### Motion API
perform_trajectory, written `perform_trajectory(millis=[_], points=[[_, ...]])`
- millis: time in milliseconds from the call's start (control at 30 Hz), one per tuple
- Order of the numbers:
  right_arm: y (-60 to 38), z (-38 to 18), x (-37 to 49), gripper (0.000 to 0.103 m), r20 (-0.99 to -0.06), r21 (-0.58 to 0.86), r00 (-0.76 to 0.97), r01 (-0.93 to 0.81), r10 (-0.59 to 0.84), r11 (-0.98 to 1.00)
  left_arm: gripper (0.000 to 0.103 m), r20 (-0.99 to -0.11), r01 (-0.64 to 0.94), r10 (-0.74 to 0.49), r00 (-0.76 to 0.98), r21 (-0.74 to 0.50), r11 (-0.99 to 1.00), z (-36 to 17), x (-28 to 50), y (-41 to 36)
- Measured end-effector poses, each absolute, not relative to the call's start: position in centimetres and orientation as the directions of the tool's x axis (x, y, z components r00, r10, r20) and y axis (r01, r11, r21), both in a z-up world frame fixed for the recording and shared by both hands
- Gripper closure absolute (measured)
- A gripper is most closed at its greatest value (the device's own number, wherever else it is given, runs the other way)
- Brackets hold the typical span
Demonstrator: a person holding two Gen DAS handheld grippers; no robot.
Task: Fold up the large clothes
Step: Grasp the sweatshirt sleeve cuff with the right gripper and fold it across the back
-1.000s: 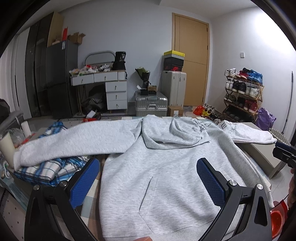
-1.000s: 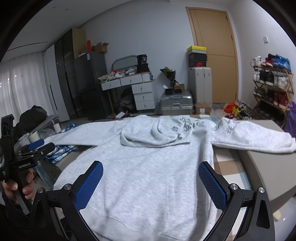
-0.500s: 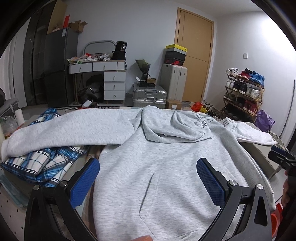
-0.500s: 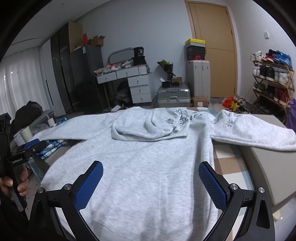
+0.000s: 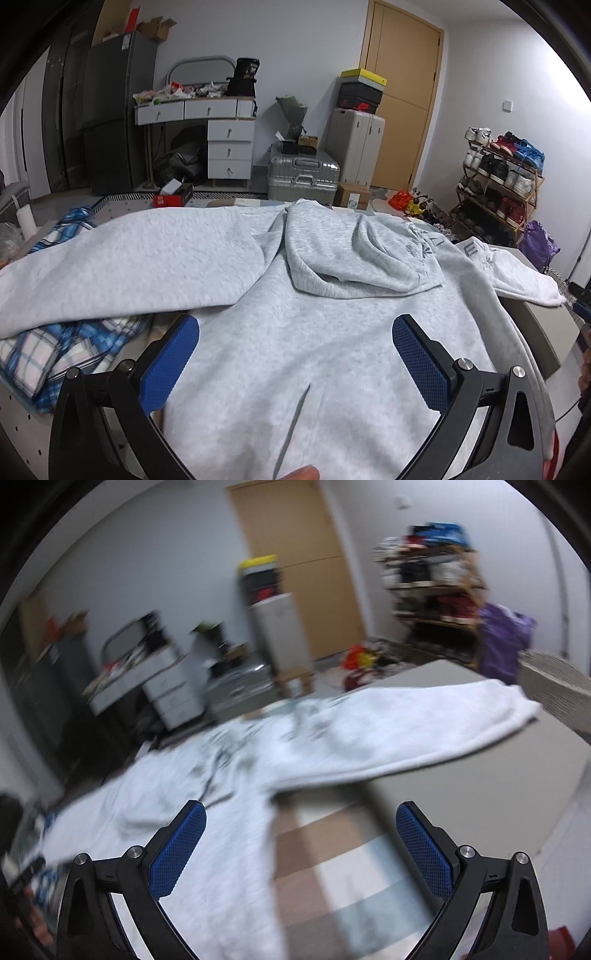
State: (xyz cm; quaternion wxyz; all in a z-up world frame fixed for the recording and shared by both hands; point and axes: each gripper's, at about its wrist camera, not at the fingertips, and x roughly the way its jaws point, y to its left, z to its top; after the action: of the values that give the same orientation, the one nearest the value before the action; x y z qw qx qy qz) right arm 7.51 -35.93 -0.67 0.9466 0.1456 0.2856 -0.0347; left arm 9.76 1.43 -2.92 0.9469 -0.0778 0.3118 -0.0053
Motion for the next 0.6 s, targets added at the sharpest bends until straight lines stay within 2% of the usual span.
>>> perform_trajectory(millis=[267, 433, 500, 600], points=[[-44.7, 1.3, 9.9, 0.0, -0.549, 0.215, 0.811, 0.371, -0.202, 0.903, 0.001, -0.582, -0.054, -0.049, 0.812, -0.158, 0.986, -3.2, 12.1, 0.7], [-51.2, -1.0, 12.8, 0.0, -0.62, 0.296, 0.748, 0.504, -0.238, 0.812, 0.001, -0.604, -0.059, -0.053, 0.795, -0.165, 0.984, -3.8, 13.1, 0.9], [-53.9, -2.4, 13.7, 0.005, -0.651, 0.34, 0.728, 0.536, -0.218, 0.773, 0.001, -0.621, -0.063, -0.045, 0.783, -0.151, 0.987, -4.1, 13.5, 0.8], [-56.7, -4.2, 15.1, 0.023, -0.69, 0.378, 0.696, 0.58, -0.199, 0.721, 0.001, -0.649, -0.078, -0.011, 0.761, -0.109, 0.991, -4.8, 13.7, 0.5]])
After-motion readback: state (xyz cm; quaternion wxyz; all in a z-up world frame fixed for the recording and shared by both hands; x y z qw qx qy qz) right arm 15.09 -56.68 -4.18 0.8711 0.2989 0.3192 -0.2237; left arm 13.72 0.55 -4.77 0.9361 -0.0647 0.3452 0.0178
